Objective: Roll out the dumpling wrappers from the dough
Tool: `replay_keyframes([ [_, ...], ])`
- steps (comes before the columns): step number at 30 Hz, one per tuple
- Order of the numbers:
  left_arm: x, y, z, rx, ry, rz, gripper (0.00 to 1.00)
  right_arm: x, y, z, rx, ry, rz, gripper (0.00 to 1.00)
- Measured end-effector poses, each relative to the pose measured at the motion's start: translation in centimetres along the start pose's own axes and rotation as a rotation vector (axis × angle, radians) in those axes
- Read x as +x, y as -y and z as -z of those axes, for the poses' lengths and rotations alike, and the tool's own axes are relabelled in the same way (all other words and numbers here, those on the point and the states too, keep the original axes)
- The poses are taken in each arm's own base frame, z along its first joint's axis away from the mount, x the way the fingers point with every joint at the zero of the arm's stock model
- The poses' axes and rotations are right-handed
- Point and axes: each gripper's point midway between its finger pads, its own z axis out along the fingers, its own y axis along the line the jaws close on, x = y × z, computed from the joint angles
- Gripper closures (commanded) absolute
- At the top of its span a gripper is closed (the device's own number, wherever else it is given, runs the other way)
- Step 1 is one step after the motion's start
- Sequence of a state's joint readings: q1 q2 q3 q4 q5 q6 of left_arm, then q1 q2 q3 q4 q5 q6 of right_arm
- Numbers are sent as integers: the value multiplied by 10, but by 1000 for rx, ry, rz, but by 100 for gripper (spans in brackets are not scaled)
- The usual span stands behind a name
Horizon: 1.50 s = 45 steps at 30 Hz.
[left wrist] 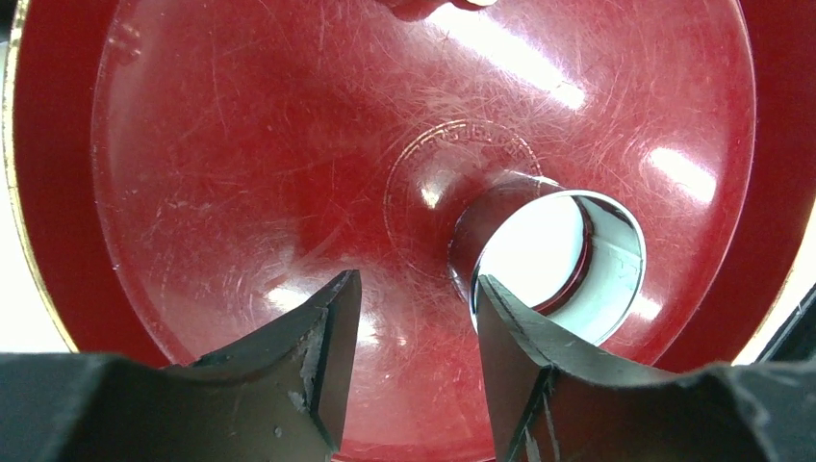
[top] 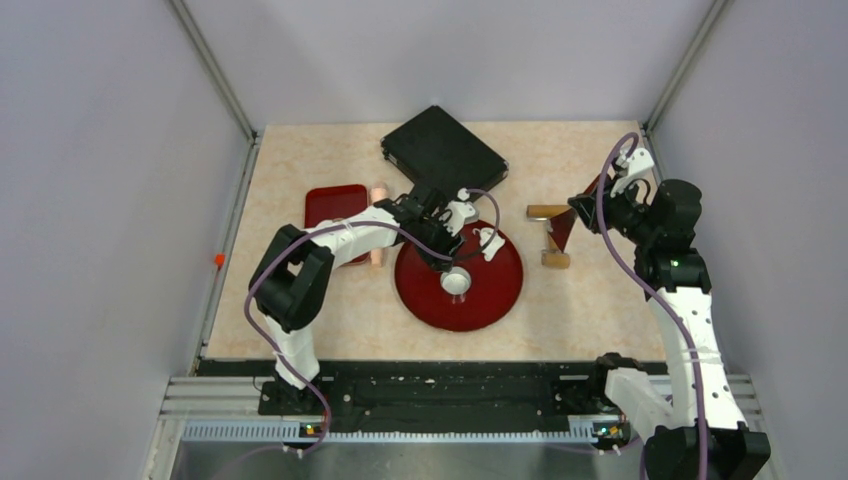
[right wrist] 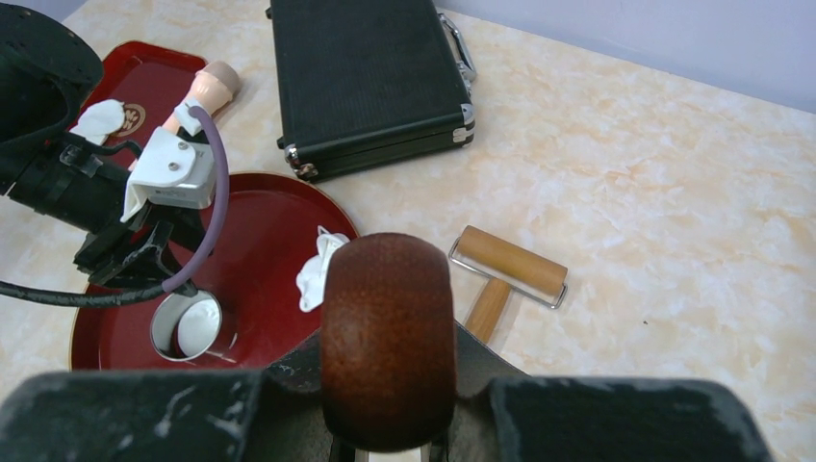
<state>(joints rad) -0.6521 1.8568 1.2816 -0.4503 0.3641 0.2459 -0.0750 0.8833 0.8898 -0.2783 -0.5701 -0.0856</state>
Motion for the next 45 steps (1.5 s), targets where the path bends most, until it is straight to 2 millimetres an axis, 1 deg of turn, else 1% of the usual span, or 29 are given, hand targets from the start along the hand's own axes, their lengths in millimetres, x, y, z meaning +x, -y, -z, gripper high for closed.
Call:
replay_keyframes([
  [10, 7, 6, -3, 25, -25, 2, 48, 0, 0, 0, 0, 0, 0, 100],
  [11, 7, 7, -4, 28, -27, 1, 51, 0, 0, 0, 0, 0, 0, 100],
  [13, 9, 8, -6, 35, -33, 0, 60, 0, 0, 0, 0, 0, 0, 100],
  [14, 10, 8, -7, 37, -39, 0, 66, 0, 0, 0, 0, 0, 0, 100],
  [15, 11, 8, -7, 39, -40, 0, 75, 0, 0, 0, 0, 0, 0, 100],
  [17, 11, 10, -8, 46, -40, -1, 96, 0, 0, 0, 0, 0, 0, 100],
  [18, 11, 10, -8, 51, -41, -5, 100, 0, 0, 0, 0, 0, 0, 100],
  [25, 6, 12, -5, 60, -39, 3, 100, 0, 0, 0, 1, 0, 0, 100],
  [28, -8, 11, 1, 59, -12, 9, 100, 0, 1, 0, 4, 0, 0, 100],
  [30, -24, 7, 10, 47, 27, 14, 100, 0, 2, 0, 9, -1, 0, 100],
  [33, -50, -12, 36, -33, 108, 31, 100, 0, 2, 0, 14, -1, 0, 100],
  [35, -68, -35, 59, -133, 175, 42, 100, 1, 3, 0, 17, -2, 0, 100],
  [36, -74, -45, 68, -177, 199, 48, 100, 0, 3, 0, 18, -2, -1, 100],
  [37, -79, -61, 79, -237, 224, 60, 100, 0, 3, 0, 18, -2, 0, 100],
  [38, -81, -73, 86, -279, 236, 72, 100, 0, 3, 0, 18, -2, -1, 100],
  [39, -82, -89, 94, -330, 246, 90, 100, 0, 3, 0, 17, -1, 0, 100],
  [41, -72, -120, 102, -415, 237, 138, 100, 1, 2, -1, 10, 3, -1, 100],
  [43, -57, -147, 103, -485, 205, 186, 100, 5, -1, -2, -7, 2, -13, 100],
  [45, -36, -173, 97, -544, 154, 236, 100, 10, -5, -3, -28, -3, -31, 100],
])
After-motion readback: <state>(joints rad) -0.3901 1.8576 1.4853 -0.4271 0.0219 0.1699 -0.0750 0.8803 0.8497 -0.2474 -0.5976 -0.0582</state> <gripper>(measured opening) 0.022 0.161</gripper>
